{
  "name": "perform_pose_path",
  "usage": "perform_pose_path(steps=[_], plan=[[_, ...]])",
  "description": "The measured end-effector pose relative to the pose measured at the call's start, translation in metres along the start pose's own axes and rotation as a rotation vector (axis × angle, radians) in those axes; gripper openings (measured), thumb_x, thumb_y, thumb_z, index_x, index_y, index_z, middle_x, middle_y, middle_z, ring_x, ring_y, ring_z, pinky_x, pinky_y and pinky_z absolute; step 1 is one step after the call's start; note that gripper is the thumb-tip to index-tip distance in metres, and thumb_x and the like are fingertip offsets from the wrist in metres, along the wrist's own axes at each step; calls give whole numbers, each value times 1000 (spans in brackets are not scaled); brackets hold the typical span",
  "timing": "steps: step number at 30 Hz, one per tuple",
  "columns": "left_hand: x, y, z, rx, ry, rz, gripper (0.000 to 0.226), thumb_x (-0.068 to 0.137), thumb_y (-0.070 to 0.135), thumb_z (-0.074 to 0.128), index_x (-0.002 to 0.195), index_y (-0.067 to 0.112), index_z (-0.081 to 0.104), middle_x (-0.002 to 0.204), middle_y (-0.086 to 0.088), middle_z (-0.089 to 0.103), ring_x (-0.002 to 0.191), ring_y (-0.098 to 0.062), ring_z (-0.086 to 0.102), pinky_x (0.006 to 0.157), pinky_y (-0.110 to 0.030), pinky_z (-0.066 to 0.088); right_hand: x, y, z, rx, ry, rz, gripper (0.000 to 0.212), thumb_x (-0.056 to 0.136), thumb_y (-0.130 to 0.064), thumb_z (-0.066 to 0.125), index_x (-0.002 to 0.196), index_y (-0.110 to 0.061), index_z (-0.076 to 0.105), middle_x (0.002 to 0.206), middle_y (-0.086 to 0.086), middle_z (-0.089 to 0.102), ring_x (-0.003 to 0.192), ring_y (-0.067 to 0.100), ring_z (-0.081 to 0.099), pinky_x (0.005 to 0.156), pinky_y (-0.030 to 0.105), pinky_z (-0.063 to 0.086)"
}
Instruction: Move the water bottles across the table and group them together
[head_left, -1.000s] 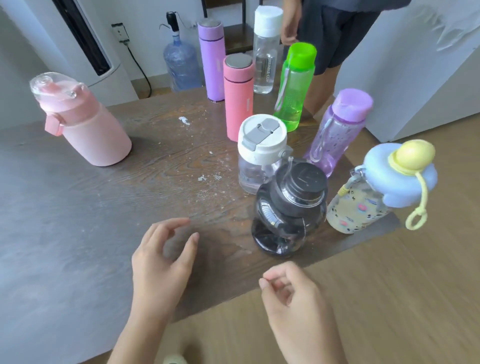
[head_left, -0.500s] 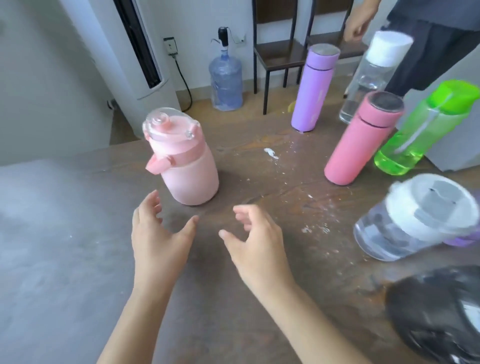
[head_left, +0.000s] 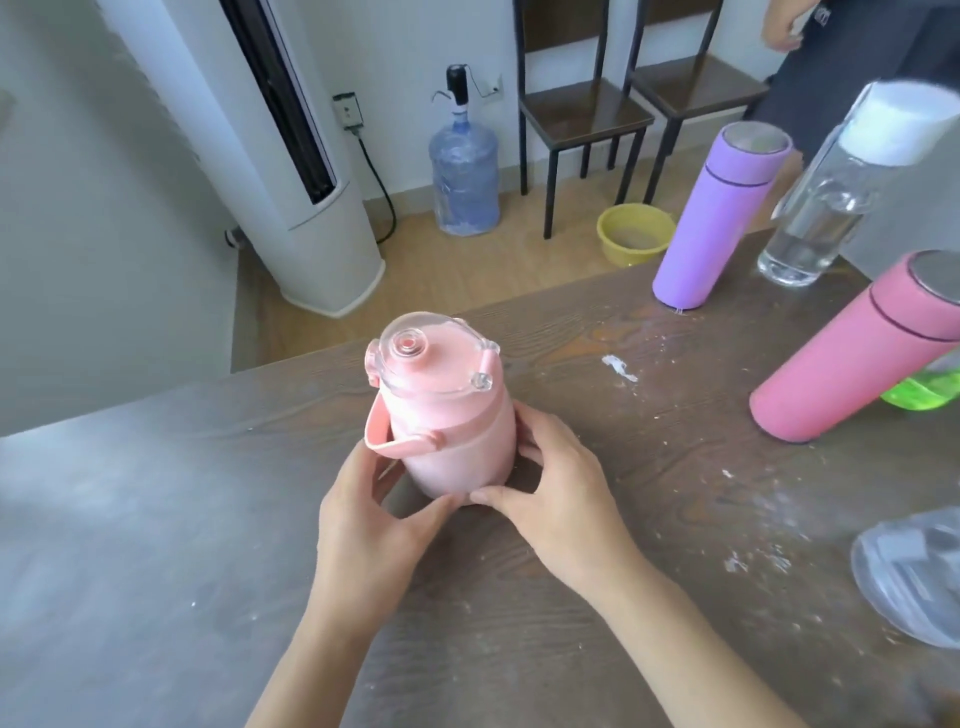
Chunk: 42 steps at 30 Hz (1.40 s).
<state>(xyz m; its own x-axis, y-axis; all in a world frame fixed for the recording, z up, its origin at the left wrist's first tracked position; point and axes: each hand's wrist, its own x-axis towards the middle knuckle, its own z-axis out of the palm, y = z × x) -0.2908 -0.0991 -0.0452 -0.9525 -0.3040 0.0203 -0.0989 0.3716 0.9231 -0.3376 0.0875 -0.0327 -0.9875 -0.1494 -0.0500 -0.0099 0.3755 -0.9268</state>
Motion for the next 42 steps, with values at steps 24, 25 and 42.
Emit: perform_pose_path(steps=[24,25,42], plan=[[136,61,142,-98,-185,22,73,69,4,101,127,28,64,120,24,70,99,28,65,87,-7,53,125,40,-113,-34,192,64,76,69,-5,90,138,-13,59,131,9,69,120,24,68,103,45,54],[137,62,143,-103,-188,23,73,69,4,101,127,29,63,121,24,69,100,28,65,88,-7,52,126,41,-114,-27,195,66,76,69,-4,90,138,-13,60,131,9,69,119,23,68,103,45,54],[111,69,128,-140,-182,-93,91,84,-2,91,160,24,49,156,24,59,137,15,52,114,-12,42,106,35,-102,-77,211,119,90,76,-3,87,155,-10,44,149,10,57,133,18,59,114,34,46]])
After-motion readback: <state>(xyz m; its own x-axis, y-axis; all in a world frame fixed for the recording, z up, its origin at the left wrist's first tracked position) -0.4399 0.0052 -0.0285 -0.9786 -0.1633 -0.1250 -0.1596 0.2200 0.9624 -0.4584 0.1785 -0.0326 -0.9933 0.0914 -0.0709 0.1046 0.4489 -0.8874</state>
